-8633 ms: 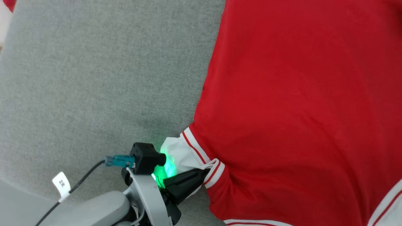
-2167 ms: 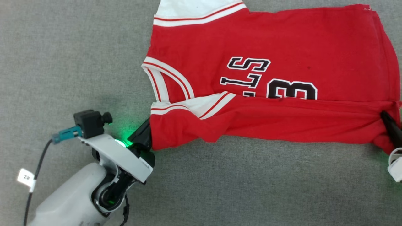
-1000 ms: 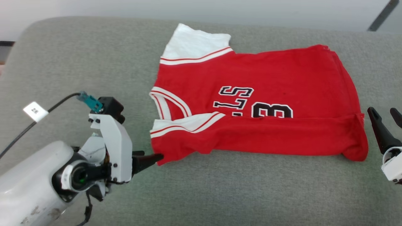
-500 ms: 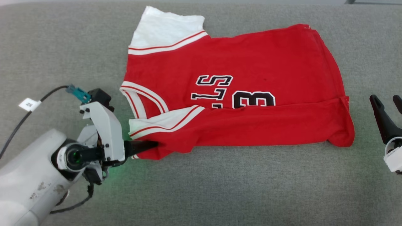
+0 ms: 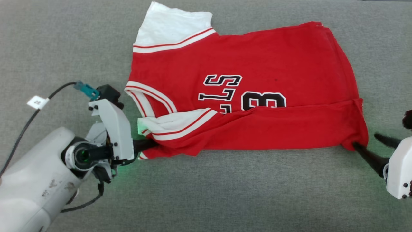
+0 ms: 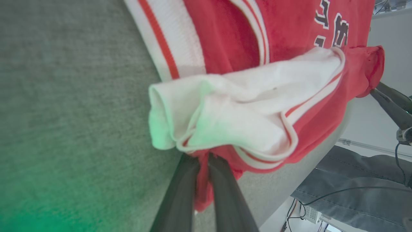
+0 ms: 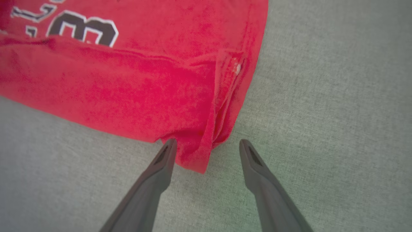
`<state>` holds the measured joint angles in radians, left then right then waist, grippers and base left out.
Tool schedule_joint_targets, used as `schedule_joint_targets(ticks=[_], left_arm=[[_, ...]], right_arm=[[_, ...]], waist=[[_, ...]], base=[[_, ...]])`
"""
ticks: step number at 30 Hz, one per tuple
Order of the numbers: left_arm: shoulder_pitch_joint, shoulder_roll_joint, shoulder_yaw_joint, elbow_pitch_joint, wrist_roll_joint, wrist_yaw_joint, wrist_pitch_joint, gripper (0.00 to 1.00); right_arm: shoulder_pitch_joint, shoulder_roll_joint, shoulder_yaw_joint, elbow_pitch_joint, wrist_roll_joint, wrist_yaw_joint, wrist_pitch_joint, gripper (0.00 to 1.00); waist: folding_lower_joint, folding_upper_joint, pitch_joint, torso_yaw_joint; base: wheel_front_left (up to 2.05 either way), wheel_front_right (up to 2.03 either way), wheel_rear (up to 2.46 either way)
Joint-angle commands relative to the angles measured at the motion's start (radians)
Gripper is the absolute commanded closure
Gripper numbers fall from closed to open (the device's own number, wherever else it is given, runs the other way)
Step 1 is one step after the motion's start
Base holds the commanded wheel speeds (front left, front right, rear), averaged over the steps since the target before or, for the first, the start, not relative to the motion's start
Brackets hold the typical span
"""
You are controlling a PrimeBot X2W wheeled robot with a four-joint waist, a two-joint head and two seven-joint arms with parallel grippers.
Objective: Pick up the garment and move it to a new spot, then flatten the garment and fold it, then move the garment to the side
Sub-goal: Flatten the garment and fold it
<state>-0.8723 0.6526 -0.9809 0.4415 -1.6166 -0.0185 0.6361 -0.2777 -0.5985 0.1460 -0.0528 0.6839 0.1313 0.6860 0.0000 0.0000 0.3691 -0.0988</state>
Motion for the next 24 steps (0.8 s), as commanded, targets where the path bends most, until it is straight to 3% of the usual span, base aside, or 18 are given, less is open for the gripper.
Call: schedule_joint_targets(ticks=[1,4,10,11,12,13,14,21,24], left_arm=[[0.029,-0.044,-0.033,0.006,0.011,-0.004,0.002,1.00],[0.019,-0.054,-0.034,0.002,0.018,-0.016,-0.001,1.00],[0.001,-0.078,-0.042,0.015,0.040,-0.029,-0.008,1.00],[-0.001,-0.082,-0.043,0.021,0.043,-0.031,-0.011,1.00],[-0.001,-0.088,-0.039,0.027,0.043,-0.036,-0.018,1.00],[-0.001,-0.093,-0.038,0.033,0.043,-0.040,-0.021,1.00],[0.000,-0.097,-0.038,0.039,0.044,-0.046,-0.026,1.00],[0.048,-0.065,-0.026,0.036,0.046,-0.075,-0.064,1.00],[0.085,-0.016,-0.022,-0.019,0.048,-0.083,-0.085,1.00]], right_arm=[[-0.026,-0.017,0.014,0.000,-0.006,-0.001,0.042,0.00],[-0.063,-0.036,0.052,0.018,-0.036,-0.001,0.146,0.00],[-0.150,0.010,0.082,0.132,-0.046,-0.001,0.227,0.00],[-0.158,0.024,0.084,0.153,-0.033,-0.001,0.230,0.09],[-0.163,0.033,0.085,0.173,-0.024,-0.001,0.232,0.55],[-0.168,0.036,0.090,0.187,-0.021,-0.001,0.228,0.81],[-0.170,0.035,0.094,0.199,-0.020,-0.001,0.221,1.00],[-0.122,0.015,0.094,0.198,0.012,-0.001,0.181,1.00],[-0.079,-0.010,0.084,0.157,0.027,-0.001,0.165,1.00]], waist=[[0.0000,0.0000,0.003,0.007],[0.0000,0.0000,0.010,0.019],[0.0000,0.0000,0.025,0.042],[0.0000,0.0000,0.026,0.046],[0.0000,0.0000,0.026,0.050],[0.0000,0.0000,0.024,0.053],[0.0000,0.0000,0.021,0.056],[0.0000,0.0000,-0.017,0.064],[0.0000,0.0000,-0.038,0.065]], base=[[0.00,0.00,0.00],[0.00,0.00,0.00],[0.00,0.00,0.00],[0.00,0.00,0.00],[0.00,0.00,0.00],[0.00,0.00,0.00],[0.00,0.00,0.00],[0.00,0.00,0.00],[0.00,0.00,0.00]])
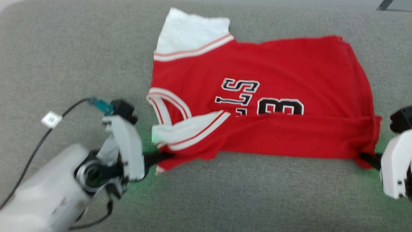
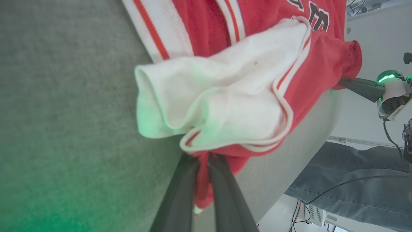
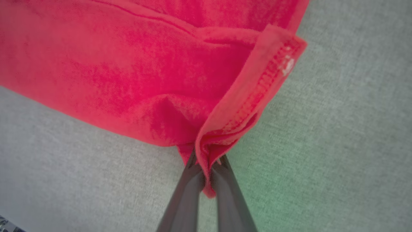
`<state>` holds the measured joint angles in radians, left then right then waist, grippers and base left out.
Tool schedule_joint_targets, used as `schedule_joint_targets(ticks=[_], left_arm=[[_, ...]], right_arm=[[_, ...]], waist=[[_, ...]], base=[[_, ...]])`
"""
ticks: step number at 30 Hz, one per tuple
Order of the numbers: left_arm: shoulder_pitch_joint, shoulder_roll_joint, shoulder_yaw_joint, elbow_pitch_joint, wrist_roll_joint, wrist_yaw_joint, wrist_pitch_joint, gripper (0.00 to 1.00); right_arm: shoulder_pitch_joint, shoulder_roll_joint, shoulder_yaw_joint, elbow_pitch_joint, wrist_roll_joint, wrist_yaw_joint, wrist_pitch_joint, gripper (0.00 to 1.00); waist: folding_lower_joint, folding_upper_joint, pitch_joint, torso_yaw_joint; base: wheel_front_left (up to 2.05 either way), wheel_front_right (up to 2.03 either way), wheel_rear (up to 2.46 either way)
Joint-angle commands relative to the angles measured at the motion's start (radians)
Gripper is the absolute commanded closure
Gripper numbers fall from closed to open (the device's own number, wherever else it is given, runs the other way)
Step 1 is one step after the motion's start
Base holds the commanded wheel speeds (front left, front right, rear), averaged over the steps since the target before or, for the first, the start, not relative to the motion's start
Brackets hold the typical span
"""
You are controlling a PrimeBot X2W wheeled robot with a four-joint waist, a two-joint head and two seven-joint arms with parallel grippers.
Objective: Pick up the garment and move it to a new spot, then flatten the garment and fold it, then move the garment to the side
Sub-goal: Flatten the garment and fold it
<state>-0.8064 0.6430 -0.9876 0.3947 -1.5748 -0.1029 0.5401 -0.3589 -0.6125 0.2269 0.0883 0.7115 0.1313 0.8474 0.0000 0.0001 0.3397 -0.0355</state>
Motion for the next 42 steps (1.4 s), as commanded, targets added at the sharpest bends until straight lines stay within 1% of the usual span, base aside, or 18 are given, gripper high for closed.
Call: schedule_joint_targets(ticks=[1,3,9,12,14,15,16,17,18,19,20,26,29,34,35,37,39,42], left_arm=[[0.031,0.014,-0.012,0.001,0.006,0.001,0.004,1.00],[0.060,0.058,-0.004,-0.059,0.007,0.009,-0.014,1.00],[0.152,0.198,-0.002,-0.301,0.018,0.078,-0.049,1.00],[0.194,0.249,-0.004,-0.408,0.027,0.115,-0.068,1.00],[0.214,0.267,-0.001,-0.458,0.031,0.137,-0.092,1.00],[0.222,0.272,0.004,-0.474,0.033,0.146,-0.107,1.00],[0.231,0.274,0.009,-0.485,0.034,0.154,-0.125,0.94],[0.240,0.278,0.014,-0.493,0.035,0.160,-0.141,0.70],[0.246,0.280,0.017,-0.500,0.040,0.163,-0.157,0.54],[0.256,0.281,0.024,-0.505,0.039,0.166,-0.178,0.13],[0.268,0.285,0.031,-0.510,0.037,0.169,-0.199,0.00],[0.358,0.299,0.080,-0.541,0.067,0.192,-0.398,0.00],[0.398,0.288,0.110,-0.527,0.110,0.221,-0.535,0.00],[0.416,0.241,0.191,-0.489,0.174,0.255,-0.756,0.00],[0.409,0.232,0.213,-0.474,0.196,0.266,-0.777,0.00],[0.376,0.203,0.253,-0.452,0.237,0.266,-0.796,0.00],[0.319,0.187,0.301,-0.412,0.269,0.254,-0.802,0.00],[0.211,0.159,0.325,-0.340,0.303,0.221,-0.792,0.00]], right_arm=[[0.019,-0.004,-0.005,-0.002,0.004,-0.001,0.001,1.00],[0.063,-0.022,-0.019,-0.045,0.014,-0.001,0.001,1.00],[0.217,-0.062,-0.098,-0.180,0.026,-0.001,0.036,1.00],[0.294,-0.060,-0.142,-0.244,0.024,-0.001,0.050,1.00],[0.332,-0.043,-0.171,-0.281,0.014,-0.001,0.053,1.00],[0.346,-0.034,-0.189,-0.297,0.005,-0.001,0.046,0.67],[0.358,-0.024,-0.203,-0.309,-0.003,-0.001,0.043,0.38],[0.369,-0.014,-0.213,-0.323,-0.010,-0.001,0.037,0.00],[0.374,-0.002,-0.226,-0.336,-0.015,-0.001,0.027,0.00],[0.376,0.011,-0.245,-0.346,-0.022,-0.001,0.014,0.00],[0.377,0.020,-0.260,-0.358,-0.030,-0.001,-0.003,0.00],[0.323,0.096,-0.323,-0.380,-0.110,-0.001,-0.161,0.00],[0.271,0.138,-0.315,-0.367,-0.166,-0.001,-0.282,0.00],[0.170,0.214,-0.298,-0.321,-0.244,-0.001,-0.512,0.00],[0.148,0.232,-0.301,-0.309,-0.253,-0.001,-0.551,0.00],[0.113,0.263,-0.301,-0.292,-0.268,-0.001,-0.614,0.00],[0.081,0.286,-0.305,-0.280,-0.281,-0.001,-0.664,0.00],[0.051,0.317,-0.293,-0.267,-0.291,-0.001,-0.707,0.00]], waist=[[0.0000,-0.0001,-0.014,0.002],[0.0000,-0.0001,-0.021,0.002],[0.0000,-0.0001,-0.024,0.006],[0.0000,-0.0001,-0.018,0.008],[0.0000,-0.0001,-0.014,0.008],[0.0000,-0.0001,-0.014,0.008],[0.0000,-0.0001,-0.014,0.008],[0.0000,-0.0001,-0.015,0.008],[0.0000,-0.0001,-0.018,0.007],[0.0000,-0.0001,-0.022,0.006],[0.0000,-0.0001,-0.026,0.005],[0.0000,-0.0001,-0.049,0.005],[0.0000,-0.0001,-0.059,0.012],[0.0000,-0.0001,-0.061,0.020],[0.0000,-0.0001,-0.058,0.020],[0.0000,-0.0001,-0.050,0.017],[0.0000,-0.0001,-0.035,0.006],[0.0000,-0.0001,-0.007,-0.024]], base=[[0.00,0.00,0.00],[0.00,0.00,0.00],[0.00,0.00,0.00],[0.00,0.00,0.00],[0.00,0.00,0.00],[0.00,0.00,0.00],[0.00,0.00,0.00],[0.00,0.00,0.00],[0.00,0.00,0.00],[0.00,0.00,0.00],[0.00,0.00,0.00],[0.00,0.00,0.00],[0.00,0.00,0.00],[0.00,0.00,0.00],[0.00,0.00,0.00],[0.00,0.00,0.00],[0.00,0.00,0.00],[0.00,0.00,0.00]])
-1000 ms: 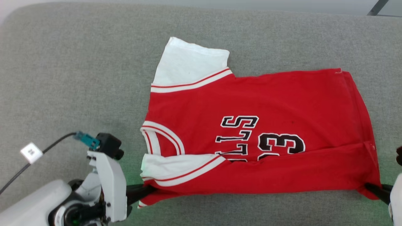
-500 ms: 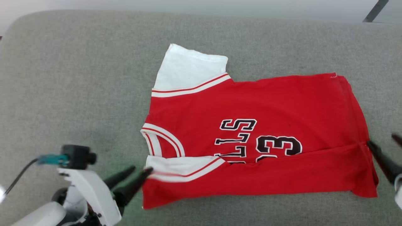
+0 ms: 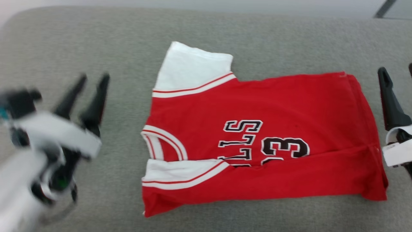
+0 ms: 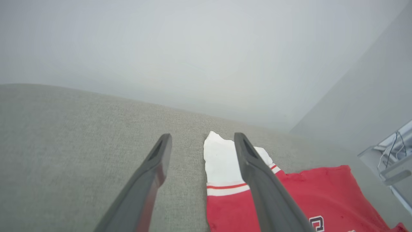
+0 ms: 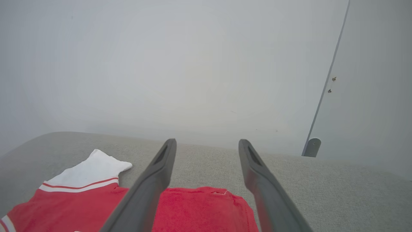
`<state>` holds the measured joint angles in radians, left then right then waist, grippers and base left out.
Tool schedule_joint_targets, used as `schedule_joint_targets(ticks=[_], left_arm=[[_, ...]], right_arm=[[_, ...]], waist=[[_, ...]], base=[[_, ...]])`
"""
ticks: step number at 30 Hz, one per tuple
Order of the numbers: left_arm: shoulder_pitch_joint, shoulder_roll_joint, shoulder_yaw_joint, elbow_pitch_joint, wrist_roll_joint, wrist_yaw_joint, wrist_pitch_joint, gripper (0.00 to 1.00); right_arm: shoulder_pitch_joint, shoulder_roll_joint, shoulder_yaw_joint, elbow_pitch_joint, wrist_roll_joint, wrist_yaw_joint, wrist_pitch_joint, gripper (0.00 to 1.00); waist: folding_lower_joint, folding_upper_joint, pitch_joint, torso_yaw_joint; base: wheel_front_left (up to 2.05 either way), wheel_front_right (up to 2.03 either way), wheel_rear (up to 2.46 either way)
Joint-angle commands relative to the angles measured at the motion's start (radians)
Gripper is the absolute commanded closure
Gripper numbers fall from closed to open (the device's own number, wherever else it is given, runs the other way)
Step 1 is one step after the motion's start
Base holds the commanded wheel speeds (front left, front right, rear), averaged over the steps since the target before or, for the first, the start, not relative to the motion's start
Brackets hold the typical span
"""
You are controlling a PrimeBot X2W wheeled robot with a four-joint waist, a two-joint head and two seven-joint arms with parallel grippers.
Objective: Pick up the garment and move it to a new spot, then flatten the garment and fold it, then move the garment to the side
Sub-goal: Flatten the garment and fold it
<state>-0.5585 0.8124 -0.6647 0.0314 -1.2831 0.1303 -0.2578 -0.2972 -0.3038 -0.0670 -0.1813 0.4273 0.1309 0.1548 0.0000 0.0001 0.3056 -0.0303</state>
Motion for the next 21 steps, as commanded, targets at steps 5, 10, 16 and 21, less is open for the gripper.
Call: schedule_joint_targets(ticks=[5,10,16,21], left_arm=[[-0.284,-0.029,-0.035,0.207,0.097,-0.073,0.126,0.00],[-0.510,-0.076,-0.104,0.450,0.178,-0.149,0.272,0.00],[-0.665,-0.128,-0.201,0.699,0.185,-0.229,0.558,0.00],[-0.734,-0.156,-0.258,0.804,0.124,-0.256,0.833,0.00]], right_arm=[[-0.028,0.037,0.025,0.015,-0.005,0.000,-0.049,0.00],[-0.026,0.058,0.027,0.008,0.002,0.000,-0.078,0.00],[-0.007,0.082,0.042,0.013,0.016,0.000,-0.091,0.00],[-0.006,0.083,0.062,0.028,0.029,0.000,-0.096,0.00]], waist=[[0.0000,-0.0001,0.082,-0.106],[0.0000,-0.0001,0.128,-0.180],[0.0000,-0.0001,0.154,-0.246],[0.0000,-0.0001,0.169,-0.279]], base=[[0.00,0.00,0.00],[0.00,0.00,0.00],[0.00,0.00,0.00],[0.00,0.00,0.00]])
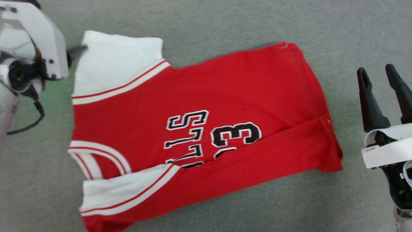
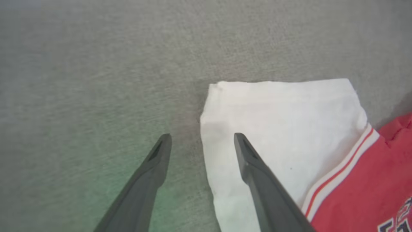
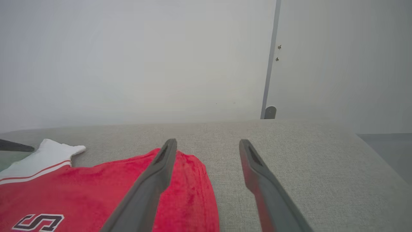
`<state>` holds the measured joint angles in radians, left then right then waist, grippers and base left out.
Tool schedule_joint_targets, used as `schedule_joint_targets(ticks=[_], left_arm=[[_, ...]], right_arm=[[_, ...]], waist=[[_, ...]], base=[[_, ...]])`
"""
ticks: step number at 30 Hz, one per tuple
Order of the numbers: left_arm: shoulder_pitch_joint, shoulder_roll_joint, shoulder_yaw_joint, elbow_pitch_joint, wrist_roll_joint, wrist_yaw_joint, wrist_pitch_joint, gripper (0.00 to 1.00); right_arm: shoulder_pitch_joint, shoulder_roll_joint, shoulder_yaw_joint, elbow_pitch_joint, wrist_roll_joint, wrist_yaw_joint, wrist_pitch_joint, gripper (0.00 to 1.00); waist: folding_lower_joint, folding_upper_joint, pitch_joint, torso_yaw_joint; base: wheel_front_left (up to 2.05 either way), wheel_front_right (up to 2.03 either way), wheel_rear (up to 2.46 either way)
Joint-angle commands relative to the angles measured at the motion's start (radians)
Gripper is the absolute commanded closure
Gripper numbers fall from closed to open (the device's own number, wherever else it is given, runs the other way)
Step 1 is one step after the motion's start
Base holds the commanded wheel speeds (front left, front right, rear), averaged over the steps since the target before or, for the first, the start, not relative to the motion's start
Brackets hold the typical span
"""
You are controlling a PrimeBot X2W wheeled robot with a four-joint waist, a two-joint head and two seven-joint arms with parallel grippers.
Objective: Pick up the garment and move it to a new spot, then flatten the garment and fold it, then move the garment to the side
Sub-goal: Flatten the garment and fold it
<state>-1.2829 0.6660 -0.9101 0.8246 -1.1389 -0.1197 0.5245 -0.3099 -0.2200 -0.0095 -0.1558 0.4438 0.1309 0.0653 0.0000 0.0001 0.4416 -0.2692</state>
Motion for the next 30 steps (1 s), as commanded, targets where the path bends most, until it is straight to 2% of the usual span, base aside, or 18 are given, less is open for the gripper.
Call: schedule_joint_targets(ticks=[1,4,8,9,10,11,12,13,16,21,24,25,26,30], left_arm=[[-0.024,-0.013,-0.020,0.021,-0.026,-0.009,0.092,0.00],[-0.058,-0.012,-0.058,0.041,-0.003,-0.013,0.153,0.00],[-0.057,-0.041,-0.074,0.051,-0.034,-0.012,0.191,0.00],[-0.050,-0.047,-0.080,0.044,-0.044,-0.012,0.197,0.06],[-0.043,-0.051,-0.085,0.036,-0.056,-0.012,0.206,0.53],[-0.033,-0.055,-0.085,0.028,-0.074,-0.013,0.213,0.89],[-0.033,-0.055,-0.085,0.028,-0.074,-0.013,0.213,0.89],[-0.028,-0.055,-0.084,0.024,-0.086,-0.013,0.216,1.00],[-0.025,-0.043,-0.092,0.005,-0.101,-0.013,0.209,1.00],[-0.056,-0.034,-0.106,-0.045,-0.119,-0.013,0.191,1.00],[-0.082,-0.043,-0.117,-0.064,-0.121,-0.012,0.180,1.00],[-0.095,-0.055,-0.125,-0.074,-0.127,-0.012,0.173,1.00],[-0.101,-0.062,-0.131,-0.078,-0.129,-0.012,0.171,1.00],[-0.119,-0.083,-0.145,-0.092,-0.138,-0.012,0.161,1.00]], right_arm=[[0.006,-0.001,0.005,0.005,0.014,0.000,-0.008,0.00],[0.005,-0.004,0.016,0.006,0.023,0.000,-0.011,0.00],[-0.003,-0.010,0.026,0.010,0.027,0.000,-0.012,0.00],[-0.005,-0.013,0.027,0.011,0.029,0.000,-0.010,0.00],[-0.007,-0.015,0.029,0.013,0.031,0.000,-0.005,0.00],[-0.010,-0.022,0.032,0.014,0.032,0.000,0.002,0.00],[-0.010,-0.022,0.032,0.014,0.032,0.000,0.002,0.00],[-0.015,-0.029,0.039,0.015,0.034,0.000,0.012,0.00],[-0.050,-0.075,0.098,0.015,0.038,0.000,0.076,0.00],[-0.212,-0.154,0.189,0.049,0.088,-0.001,0.244,0.00],[-0.341,-0.191,0.247,0.129,0.150,-0.001,0.389,0.00],[-0.423,-0.235,0.296,0.201,0.187,-0.001,0.506,0.00],[-0.466,-0.247,0.309,0.242,0.211,-0.001,0.550,0.00],[-0.575,-0.279,0.337,0.358,0.237,0.000,0.637,0.00]], waist=[[0.0000,-0.0001,0.036,-0.044],[0.0000,-0.0001,0.050,-0.054],[0.0000,-0.0001,0.060,-0.058],[0.0000,-0.0001,0.061,-0.057],[0.0000,-0.0001,0.061,-0.055],[0.0000,-0.0001,0.059,-0.052],[0.0000,-0.0001,0.059,-0.052],[0.0000,-0.0001,0.059,-0.048],[0.0000,-0.0001,0.057,-0.038],[0.0000,-0.0001,0.079,-0.010],[0.0000,-0.0001,0.099,0.015],[0.0000,-0.0001,0.110,0.035],[0.0000,-0.0001,0.116,0.045],[0.0000,-0.0001,0.134,0.075]], base=[[0.00,0.00,0.00],[0.00,0.00,0.00],[0.00,0.00,0.00],[0.00,0.00,0.00],[0.00,0.00,0.00],[0.00,0.00,0.00],[0.00,0.00,0.00],[0.00,0.00,0.00],[0.00,0.00,0.00],[0.00,0.00,0.00],[0.00,0.00,0.00],[0.00,0.00,0.00],[0.00,0.00,0.00],[0.00,0.00,0.00]])
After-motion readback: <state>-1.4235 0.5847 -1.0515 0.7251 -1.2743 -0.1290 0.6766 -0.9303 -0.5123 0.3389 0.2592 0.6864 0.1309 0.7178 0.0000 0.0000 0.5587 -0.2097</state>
